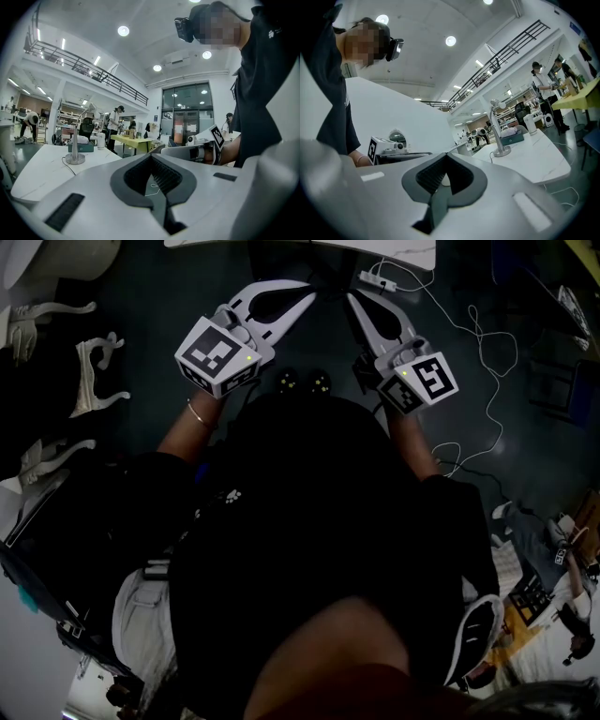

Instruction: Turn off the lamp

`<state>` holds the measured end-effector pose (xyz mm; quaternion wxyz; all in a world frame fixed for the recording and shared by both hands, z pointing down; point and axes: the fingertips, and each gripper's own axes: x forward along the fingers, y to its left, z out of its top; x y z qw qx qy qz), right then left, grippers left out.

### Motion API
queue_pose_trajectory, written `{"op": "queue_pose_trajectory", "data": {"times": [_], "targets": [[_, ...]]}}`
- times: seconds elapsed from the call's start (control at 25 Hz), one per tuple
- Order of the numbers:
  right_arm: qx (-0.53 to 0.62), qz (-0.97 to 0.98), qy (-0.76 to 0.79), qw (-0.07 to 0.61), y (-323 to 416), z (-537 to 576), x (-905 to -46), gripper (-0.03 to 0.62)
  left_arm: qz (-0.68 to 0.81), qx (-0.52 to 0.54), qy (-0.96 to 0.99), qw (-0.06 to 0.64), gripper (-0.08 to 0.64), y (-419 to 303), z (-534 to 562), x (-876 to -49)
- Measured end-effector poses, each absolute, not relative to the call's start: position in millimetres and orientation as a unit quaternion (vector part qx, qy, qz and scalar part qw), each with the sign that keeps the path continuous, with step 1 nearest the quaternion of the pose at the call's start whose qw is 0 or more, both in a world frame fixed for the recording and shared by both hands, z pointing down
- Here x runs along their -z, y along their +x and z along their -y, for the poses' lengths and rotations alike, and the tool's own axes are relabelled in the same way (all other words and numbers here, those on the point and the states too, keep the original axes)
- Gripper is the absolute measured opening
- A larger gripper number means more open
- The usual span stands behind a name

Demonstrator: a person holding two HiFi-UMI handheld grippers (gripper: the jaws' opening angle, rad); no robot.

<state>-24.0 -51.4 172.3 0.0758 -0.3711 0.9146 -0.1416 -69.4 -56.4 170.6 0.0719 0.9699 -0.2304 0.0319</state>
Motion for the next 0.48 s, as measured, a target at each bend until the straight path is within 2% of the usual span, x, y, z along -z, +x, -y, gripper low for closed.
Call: {"op": "queue_pose_trajectory", "data": {"times": [0.48], "targets": [[0.149, -0.914, -0.37, 0.073, -11, 41, -177, 0.0, 0.234, -0.041, 0.968, 0.081, 0.006, -57, 45, -177]]}}
